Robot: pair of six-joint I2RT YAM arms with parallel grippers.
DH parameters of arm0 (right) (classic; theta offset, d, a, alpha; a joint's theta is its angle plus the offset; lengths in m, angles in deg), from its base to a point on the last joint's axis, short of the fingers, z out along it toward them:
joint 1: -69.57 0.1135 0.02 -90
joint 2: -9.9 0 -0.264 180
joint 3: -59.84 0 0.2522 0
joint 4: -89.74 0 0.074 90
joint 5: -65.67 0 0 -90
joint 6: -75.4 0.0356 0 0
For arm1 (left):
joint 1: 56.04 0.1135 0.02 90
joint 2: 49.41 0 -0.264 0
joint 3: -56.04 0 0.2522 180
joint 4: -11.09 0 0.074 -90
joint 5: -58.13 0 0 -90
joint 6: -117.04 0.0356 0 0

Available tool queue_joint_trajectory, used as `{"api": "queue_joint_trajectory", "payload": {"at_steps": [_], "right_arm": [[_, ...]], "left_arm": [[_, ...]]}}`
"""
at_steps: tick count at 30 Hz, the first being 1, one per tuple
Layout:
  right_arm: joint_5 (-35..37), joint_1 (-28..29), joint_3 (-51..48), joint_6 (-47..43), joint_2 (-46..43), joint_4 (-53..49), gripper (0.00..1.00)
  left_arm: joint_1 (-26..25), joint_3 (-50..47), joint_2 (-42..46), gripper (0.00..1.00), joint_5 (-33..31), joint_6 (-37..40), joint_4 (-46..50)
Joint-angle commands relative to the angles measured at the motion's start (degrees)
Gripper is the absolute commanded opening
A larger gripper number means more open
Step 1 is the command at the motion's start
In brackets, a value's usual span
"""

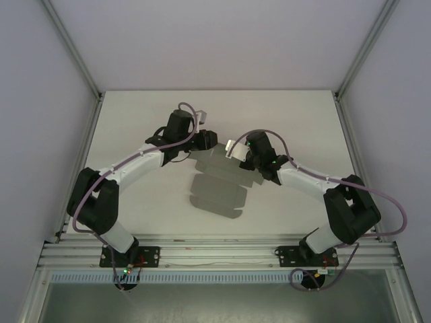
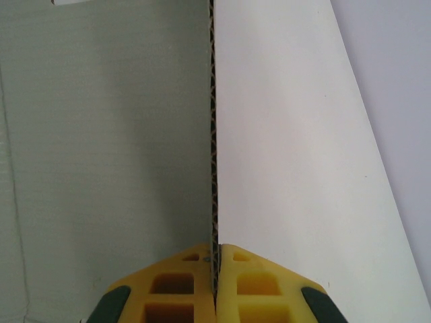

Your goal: Assemble paper box

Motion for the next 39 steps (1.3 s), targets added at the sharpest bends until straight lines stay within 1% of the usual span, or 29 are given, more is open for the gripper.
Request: {"api": "queue_joint_trajectory", "payload": {"at_steps": [1,5,9,13,17,20,23,25,27,30,33,36,39], "right_arm": [[1.6,0.1,2.3,2.3,-0.4,-0.1,0.00],[1.2,0.1,2.5,4.0,-0.4,1.0,0.00],[-2.0,0.2,1.5,5.0,-1.5,2.8,0.00],[-3.8,0.1,1.5,6.5,-2.2,3.1,0.00],[-5.0,0.1,1.0,6.7,-2.9,3.8,0.00],[-4.2,0.2,1.0,6.6,-2.9,3.8,0.00],[-2.1,0.1,0.9,6.0,-2.9,3.8,0.00],[-1.3,0.1,0.8,5.7,-3.2,3.5,0.00],[-1.0,0.1,0.6,5.4,-3.4,3.4,0.00],[-0.7,0.1,0.8,5.0,-3.0,3.1,0.00],[-0.3,0.1,1.1,4.9,-2.7,2.4,0.00],[-0.6,0.0,1.0,4.9,-2.9,2.2,0.00],[-1.3,0.0,1.0,4.9,-3.1,1.8,0.00]], "left_arm": [[-1.1,-1.2,-1.7,0.31,3.0,-1.5,-3.6],[-2.0,-3.0,-2.4,0.31,2.9,-2.5,-6.9],[-2.1,-4.9,-3.1,0.31,3.3,-6.2,-12.5],[-2.4,-5.3,-4.9,0.31,5.1,-9.7,-18.9],[-2.7,-4.6,-5.8,0.31,5.1,-10.9,-20.1],[-2.7,-5.7,-3.9,0.35,2.7,-9.6,-18.1],[-2.7,-7.9,0.0,0.43,-1.1,-7.1,-13.7],[-2.6,-9.4,3.6,0.50,-5.5,-4.7,-8.8],[-2.6,-11.0,7.7,0.65,-11.6,-2.4,-3.1],[-2.3,-13.7,14.1,0.80,-22.1,0.1,4.7],[-1.4,-17.3,19.7,0.99,-29.3,1.1,9.4],[1.3,-20.5,22.6,1.00,-34.2,1.1,12.7],[6.4,-22.8,22.7,1.00,-32.9,0.3,13.5]]}}
